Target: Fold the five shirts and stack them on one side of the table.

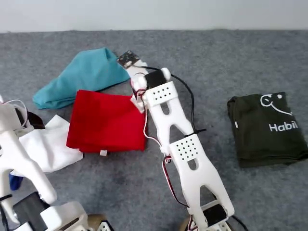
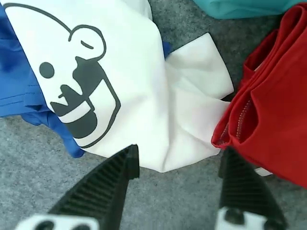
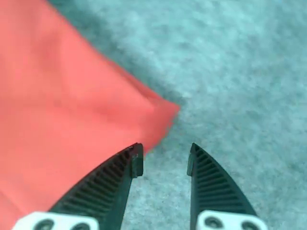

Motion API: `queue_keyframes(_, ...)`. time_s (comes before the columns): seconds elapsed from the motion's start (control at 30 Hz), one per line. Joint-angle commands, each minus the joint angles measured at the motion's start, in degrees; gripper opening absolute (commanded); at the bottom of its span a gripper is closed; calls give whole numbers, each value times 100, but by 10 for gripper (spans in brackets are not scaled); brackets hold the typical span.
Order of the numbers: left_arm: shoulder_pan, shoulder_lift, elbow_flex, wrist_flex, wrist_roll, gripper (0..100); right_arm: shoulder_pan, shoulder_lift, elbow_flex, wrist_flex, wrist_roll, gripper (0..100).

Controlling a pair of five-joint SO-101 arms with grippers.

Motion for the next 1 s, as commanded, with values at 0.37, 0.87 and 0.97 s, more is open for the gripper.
queue_keyframes(0.37, 35, -229, 13, 62, -79, 272, -110, -163, 105, 215, -70, 162)
queue_keyframes(0.87, 35, -229, 13, 62, -79, 272, -409, 497, 97, -92, -26, 158)
queue_keyframes(0.97, 35, -229, 13, 62, -79, 272, -409, 497, 97, -101, -9, 157)
